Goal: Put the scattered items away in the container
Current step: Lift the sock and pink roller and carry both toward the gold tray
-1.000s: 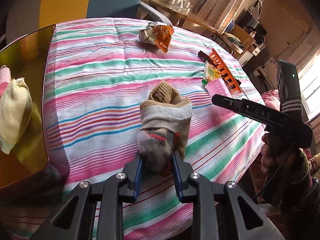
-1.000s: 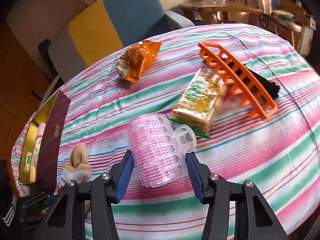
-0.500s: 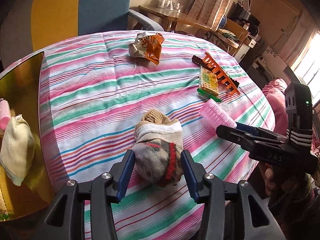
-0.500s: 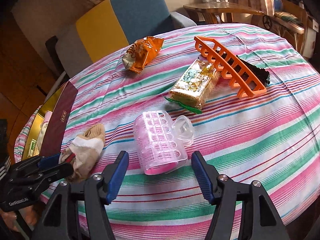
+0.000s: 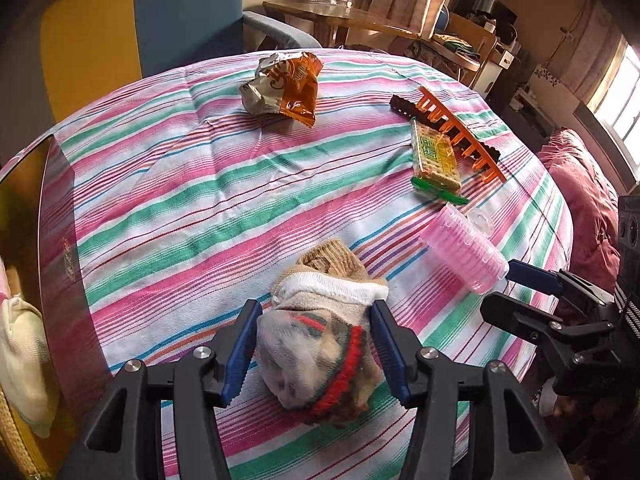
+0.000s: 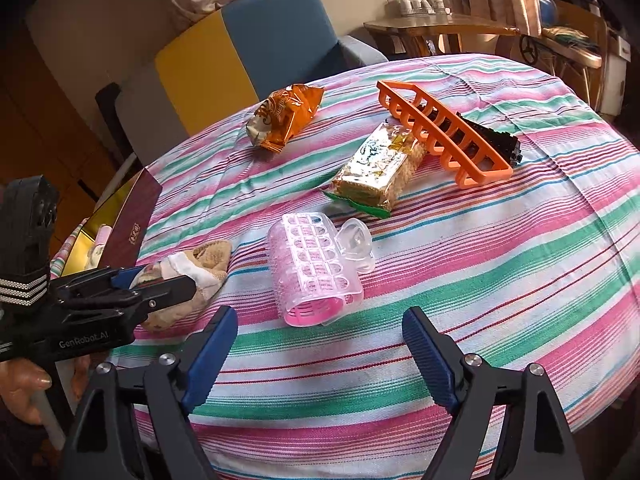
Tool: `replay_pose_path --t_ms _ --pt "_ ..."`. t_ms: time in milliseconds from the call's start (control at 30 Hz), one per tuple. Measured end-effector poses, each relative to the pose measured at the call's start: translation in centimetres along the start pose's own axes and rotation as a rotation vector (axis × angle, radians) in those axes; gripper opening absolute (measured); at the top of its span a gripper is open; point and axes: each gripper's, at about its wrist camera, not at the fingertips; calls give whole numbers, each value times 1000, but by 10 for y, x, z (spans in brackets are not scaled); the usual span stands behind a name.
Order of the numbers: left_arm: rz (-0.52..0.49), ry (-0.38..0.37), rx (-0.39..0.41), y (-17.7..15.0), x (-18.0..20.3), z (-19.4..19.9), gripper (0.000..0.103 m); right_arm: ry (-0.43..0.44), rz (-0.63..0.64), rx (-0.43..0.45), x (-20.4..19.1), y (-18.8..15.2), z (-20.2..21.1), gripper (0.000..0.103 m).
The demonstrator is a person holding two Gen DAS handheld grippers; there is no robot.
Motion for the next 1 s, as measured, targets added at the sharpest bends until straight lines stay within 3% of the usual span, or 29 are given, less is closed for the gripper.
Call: replay_pose_path --t_ms 300,533,667,767,833,900,1000 --pt "17 11 31 -7 3 -4 59 -40 -13 18 -5 0 -6 89" --pt "45 36 59 -10 6 -6 62 -90 -9 46 -8 4 1 82" --pt "97 3 55 -8 0 -6 62 -96 8 42 -12 10 -3 80" --pt "102 -6 42 -5 -1 -6 62 -99 19 32 -16 14 -7 76" --pt "112 -3 43 -5 -1 -5 61 -102 27 26 -18 16 -10 67" --pt "123 3 48 -6 -2 -5 55 -104 35 20 -20 19 -14 58" --pt "138 0 55 -8 -4 -3 47 -107 46 10 -23 23 -18 56"
Point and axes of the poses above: each gripper's, at about its wrist camera, not at the fingertips, and z roughly against the way its jaws point, x to its right, y to its top, and after that the axes turned 15 degrees about -x, right-handed
